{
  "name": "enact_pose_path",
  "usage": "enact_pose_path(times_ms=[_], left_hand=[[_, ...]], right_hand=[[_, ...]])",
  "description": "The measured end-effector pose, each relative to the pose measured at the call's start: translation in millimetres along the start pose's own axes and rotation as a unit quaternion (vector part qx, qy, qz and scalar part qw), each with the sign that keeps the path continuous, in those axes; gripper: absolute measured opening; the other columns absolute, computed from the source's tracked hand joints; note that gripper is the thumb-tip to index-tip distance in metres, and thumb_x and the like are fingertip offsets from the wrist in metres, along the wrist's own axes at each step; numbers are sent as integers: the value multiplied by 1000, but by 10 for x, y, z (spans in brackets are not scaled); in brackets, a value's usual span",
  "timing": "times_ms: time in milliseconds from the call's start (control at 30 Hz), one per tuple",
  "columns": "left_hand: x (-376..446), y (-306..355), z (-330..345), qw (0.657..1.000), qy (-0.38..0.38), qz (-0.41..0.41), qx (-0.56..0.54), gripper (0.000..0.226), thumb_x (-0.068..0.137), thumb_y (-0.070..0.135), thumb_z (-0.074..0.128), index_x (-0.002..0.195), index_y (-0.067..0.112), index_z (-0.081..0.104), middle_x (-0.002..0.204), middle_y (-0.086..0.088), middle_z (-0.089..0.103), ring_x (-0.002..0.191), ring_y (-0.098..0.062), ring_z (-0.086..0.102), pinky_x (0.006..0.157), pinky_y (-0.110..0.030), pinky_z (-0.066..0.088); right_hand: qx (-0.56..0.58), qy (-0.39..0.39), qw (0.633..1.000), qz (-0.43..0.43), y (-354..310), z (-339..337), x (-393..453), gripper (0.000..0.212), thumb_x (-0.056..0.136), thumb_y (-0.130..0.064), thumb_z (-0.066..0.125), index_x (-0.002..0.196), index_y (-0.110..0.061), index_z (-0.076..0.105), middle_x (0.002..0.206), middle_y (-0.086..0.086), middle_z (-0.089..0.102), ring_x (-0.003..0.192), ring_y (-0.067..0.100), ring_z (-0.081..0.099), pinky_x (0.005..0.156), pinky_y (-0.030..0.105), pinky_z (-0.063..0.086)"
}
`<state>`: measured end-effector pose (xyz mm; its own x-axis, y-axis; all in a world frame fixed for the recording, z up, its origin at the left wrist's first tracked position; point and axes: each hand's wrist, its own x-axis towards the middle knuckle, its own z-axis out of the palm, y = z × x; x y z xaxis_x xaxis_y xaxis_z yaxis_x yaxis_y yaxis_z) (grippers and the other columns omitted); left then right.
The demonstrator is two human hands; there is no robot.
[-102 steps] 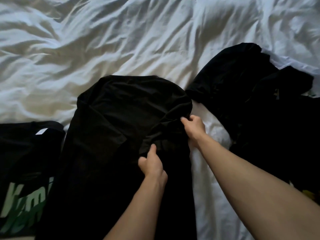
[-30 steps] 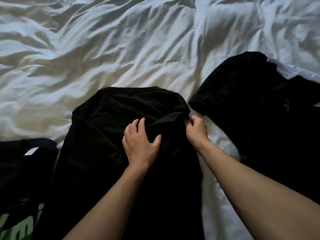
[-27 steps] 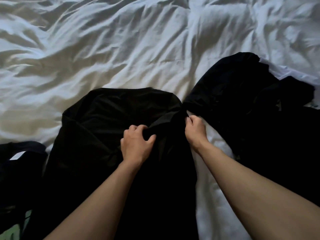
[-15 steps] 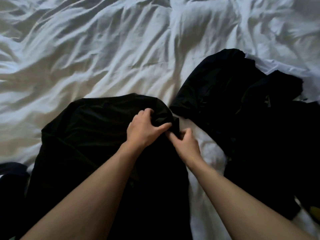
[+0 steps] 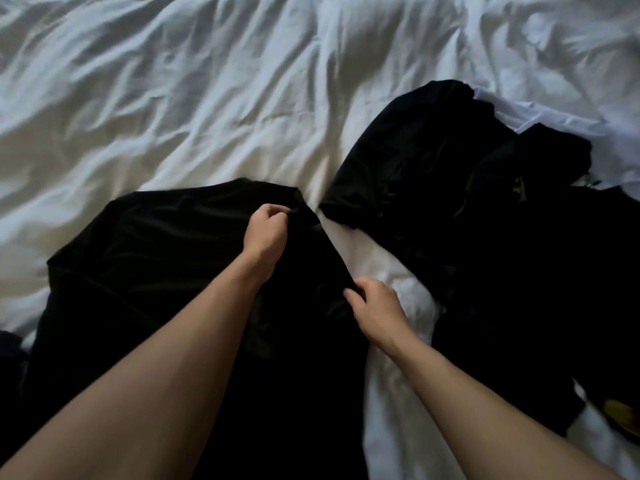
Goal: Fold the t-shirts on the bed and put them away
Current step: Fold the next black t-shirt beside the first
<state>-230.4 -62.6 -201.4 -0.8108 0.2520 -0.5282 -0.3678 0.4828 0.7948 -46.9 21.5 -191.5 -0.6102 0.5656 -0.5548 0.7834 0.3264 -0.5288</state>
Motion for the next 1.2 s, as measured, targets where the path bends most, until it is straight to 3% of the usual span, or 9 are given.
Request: enact_pose_path(times_ms=[100, 167, 300, 400, 533, 667, 767, 900, 1200], left_hand=[[-29, 40, -29, 981, -1, 117, 152, 20, 89, 33, 66, 104, 19, 68, 98, 4, 67, 94, -11, 60, 80, -23, 42], [47, 77, -35, 969, -8, 154, 191, 20, 89, 32, 68, 101, 17, 73, 92, 4, 69, 90, -9, 61, 74, -19, 39], [281, 93, -30, 995, -17, 77, 55, 26, 78, 47, 74, 69, 23, 73, 61, 10, 65, 63, -9, 59, 68, -27, 46], [310, 183, -56, 996, 0, 83, 13, 42, 70, 61, 72, 84, 22, 77, 78, 5, 75, 79, -14, 70, 81, -31, 55], [122, 124, -511, 975, 106, 169, 102, 24, 91, 40, 65, 99, 20, 73, 86, 8, 69, 81, -5, 65, 74, -14, 48], [-36, -154, -1002, 951, 147, 235, 135, 18, 96, 17, 56, 108, 14, 70, 97, 2, 70, 87, -9, 65, 75, -3, 42], [-121, -304, -1273, 927, 172, 284, 177, 32, 91, 12, 50, 119, 12, 66, 115, -6, 68, 108, -21, 61, 95, -20, 43], [-219, -713, -1835, 894, 245, 183, 328, 61, 80, 16, 46, 141, 12, 50, 143, -14, 49, 134, -36, 39, 111, -49, 30], [-342, -1334, -2049, 875, 272, 88, 392, 71, 101, 43, 44, 158, 13, 14, 163, -19, 9, 151, -36, 7, 120, -54, 12]], right_hand=[[60, -25, 998, 14, -40, -55, -29, 21, 92, -43, 62, 94, -22, 60, 82, -8, 64, 85, 17, 63, 69, 27, 46], [13, -50, 999, -2, -34, -42, -53, 30, 91, -49, 60, 102, -21, 60, 94, -2, 68, 92, 20, 64, 76, 33, 50], [-166, -45, 985, -1, -11, 23, -144, 30, 100, -44, 44, 108, -17, 56, 112, 14, 66, 107, 36, 60, 77, 36, 43], [-177, -32, 984, -3, -153, -11, -146, 37, 98, -48, 44, 115, -15, 51, 121, 12, 62, 113, 35, 58, 84, 38, 44], [-115, 57, 991, -40, -515, -22, 13, 56, 92, -55, 54, 129, -15, 41, 132, 10, 49, 122, 33, 50, 93, 40, 43], [-239, 86, 959, -122, -789, 143, 196, 74, 92, -51, 55, 150, -18, 23, 143, 14, 33, 131, 33, 38, 101, 43, 38], [-352, 139, 901, -213, -776, 310, 208, 71, 90, -48, 58, 150, -18, 35, 154, 24, 26, 141, 41, 25, 110, 49, 29], [-383, 103, 856, -331, -612, 553, 141, 67, 91, -56, 38, 148, -21, 44, 153, 24, 35, 141, 41, 32, 112, 51, 32], [-357, 119, 909, -183, -469, 886, 181, 82, 89, -67, 11, 157, -20, 16, 162, 23, 11, 149, 37, 12, 119, 51, 12]])
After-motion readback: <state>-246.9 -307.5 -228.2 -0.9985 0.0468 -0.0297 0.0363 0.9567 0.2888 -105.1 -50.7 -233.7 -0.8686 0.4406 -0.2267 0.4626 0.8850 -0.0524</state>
